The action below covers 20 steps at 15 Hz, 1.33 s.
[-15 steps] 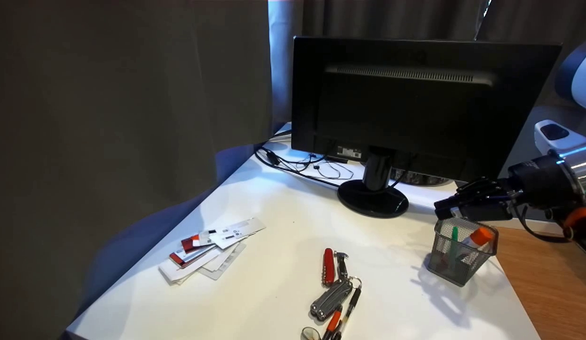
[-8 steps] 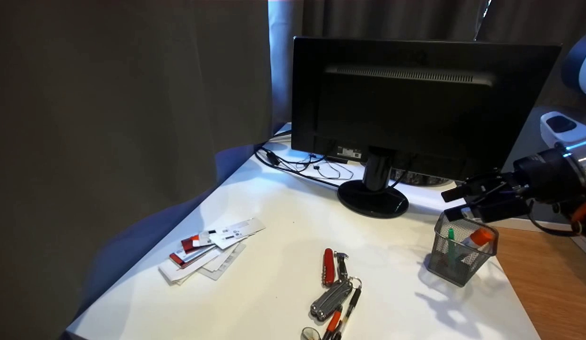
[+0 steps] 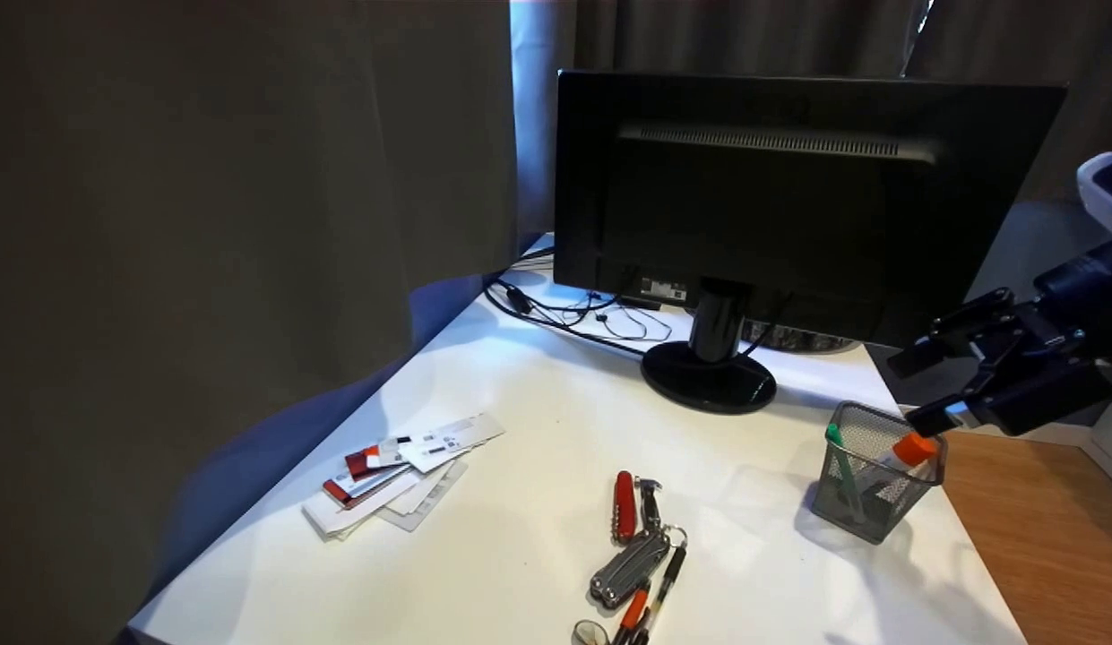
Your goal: Pick up the glue stick, then place it in the bin
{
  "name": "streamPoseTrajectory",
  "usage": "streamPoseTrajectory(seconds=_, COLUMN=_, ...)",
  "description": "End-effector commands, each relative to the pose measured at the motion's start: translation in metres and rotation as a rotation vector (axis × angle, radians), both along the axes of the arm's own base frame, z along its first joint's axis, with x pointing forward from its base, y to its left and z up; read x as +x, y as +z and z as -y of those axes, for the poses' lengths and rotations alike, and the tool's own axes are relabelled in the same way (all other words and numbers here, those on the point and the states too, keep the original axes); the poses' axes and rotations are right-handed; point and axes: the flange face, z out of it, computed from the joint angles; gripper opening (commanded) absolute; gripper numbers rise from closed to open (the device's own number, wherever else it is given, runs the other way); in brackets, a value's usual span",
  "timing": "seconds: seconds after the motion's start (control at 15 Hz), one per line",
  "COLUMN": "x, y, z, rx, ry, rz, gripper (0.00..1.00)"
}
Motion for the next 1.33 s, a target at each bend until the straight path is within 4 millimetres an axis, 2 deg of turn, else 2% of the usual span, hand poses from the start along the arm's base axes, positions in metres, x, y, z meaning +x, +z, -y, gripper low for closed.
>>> streamPoseTrajectory(seconds=0.0, x=-0.024, y=0.015, z=-0.004, rx=-0.078, ry=-0.018, rz=-0.017, gripper=1.00)
streamPoseTrajectory(seconds=0.13, x=-0.033, y=0.022, z=-0.008, rx=-0.105, ry=-0.044, rz=-0.035, gripper=1.00)
streamPoseTrajectory(seconds=0.33, x=-0.037, y=0.036, z=-0.009, rx=-0.136, ry=-0.063, rz=-0.050, gripper=1.00)
streamPoseTrajectory(seconds=0.93, x=-0.020, y=0.087, z=0.004, rx=-0.211, ry=-0.085, rz=-0.095, gripper=1.00)
streamPoseTrajectory(seconds=1.27, x=-0.014, y=0.104, z=0.005, rx=-0.217, ry=-0.089, rz=-0.114, gripper=1.00)
